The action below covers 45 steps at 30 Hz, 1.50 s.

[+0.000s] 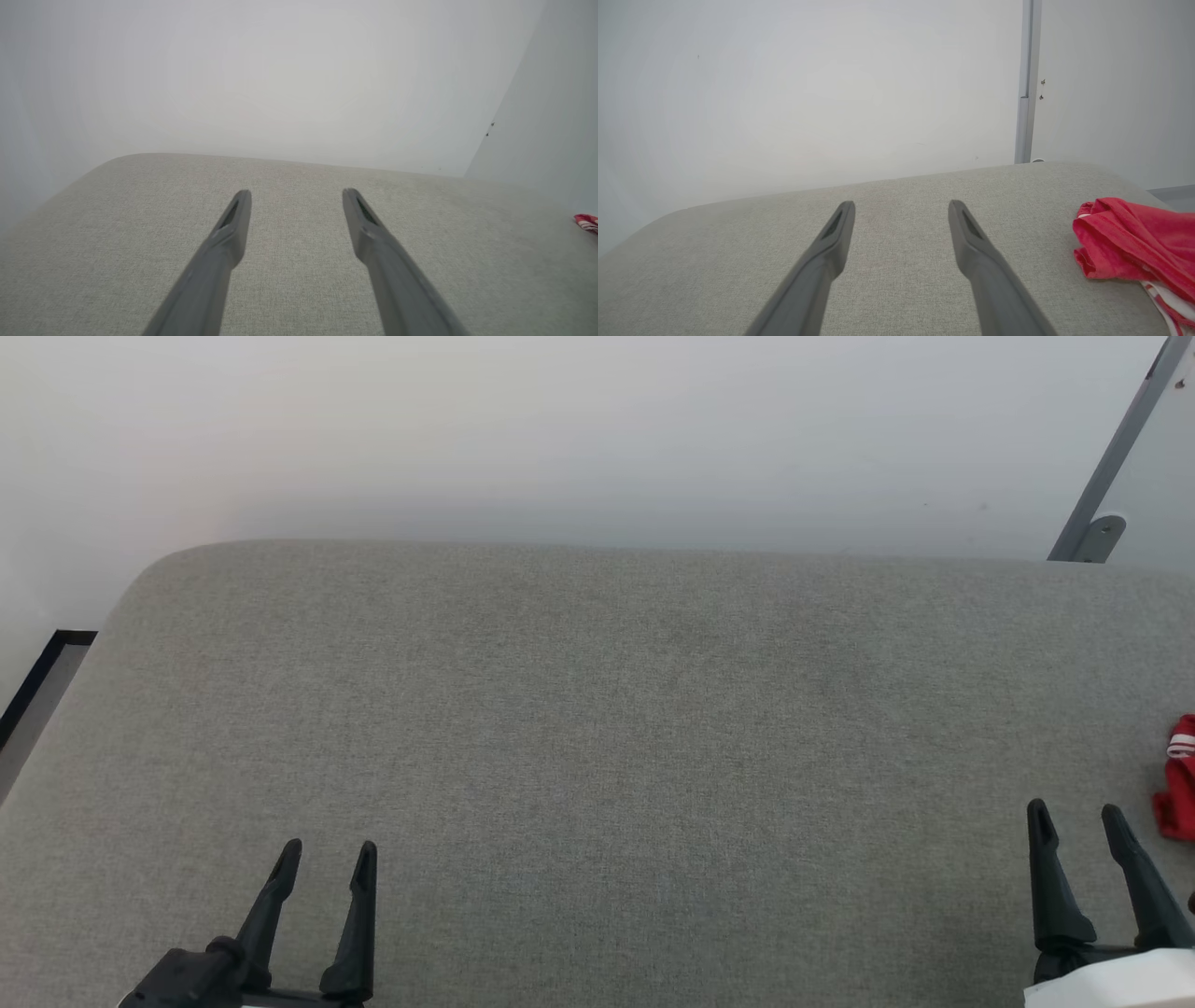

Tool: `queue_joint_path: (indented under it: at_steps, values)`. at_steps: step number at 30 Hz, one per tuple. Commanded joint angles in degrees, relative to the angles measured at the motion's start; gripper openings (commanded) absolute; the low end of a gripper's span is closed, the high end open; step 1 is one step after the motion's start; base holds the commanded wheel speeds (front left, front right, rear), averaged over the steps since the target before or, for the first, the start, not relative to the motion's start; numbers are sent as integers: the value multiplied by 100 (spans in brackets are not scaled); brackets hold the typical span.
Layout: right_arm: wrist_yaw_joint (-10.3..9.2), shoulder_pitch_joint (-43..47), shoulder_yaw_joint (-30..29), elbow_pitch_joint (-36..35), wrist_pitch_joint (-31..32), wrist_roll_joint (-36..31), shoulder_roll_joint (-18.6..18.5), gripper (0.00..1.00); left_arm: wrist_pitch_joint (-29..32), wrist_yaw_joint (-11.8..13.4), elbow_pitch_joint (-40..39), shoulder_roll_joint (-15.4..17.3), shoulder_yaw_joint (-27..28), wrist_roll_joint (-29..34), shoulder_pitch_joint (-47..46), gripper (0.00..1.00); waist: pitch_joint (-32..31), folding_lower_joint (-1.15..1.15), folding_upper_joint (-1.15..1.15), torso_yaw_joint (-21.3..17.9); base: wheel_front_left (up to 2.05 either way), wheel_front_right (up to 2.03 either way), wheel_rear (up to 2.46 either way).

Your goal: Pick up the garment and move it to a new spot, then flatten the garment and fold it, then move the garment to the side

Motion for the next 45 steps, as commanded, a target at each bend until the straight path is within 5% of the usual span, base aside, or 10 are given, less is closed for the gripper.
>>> queue_joint_path:
  at_steps: [1, 23, 24, 45]
  values:
    - [-4, 80, 0, -18, 14, -17, 27, 100, -11, 4, -13, 10, 11, -9, -31, 100, -2, 0, 0, 3, 0, 0, 0]
    - [-4, 68, 66, 4, 37, -18, 23, 100, -11, 4, -71, -46, 146, 90, 88, 100, -64, 0, 0, -31, 0, 0, 0]
    - [0, 39, 64, 13, 25, 4, 27, 0, 0, 0, -57, -52, 128, 69, 25, 0, -64, 0, 0, -32, 0, 0, 0]
    - [1, -271, 99, 496, 335, 1672, 165, 0, 407, 5, 379, -189, 222, -1778, -294, 0, -39, 0, 0, -94, 0, 0, 0]
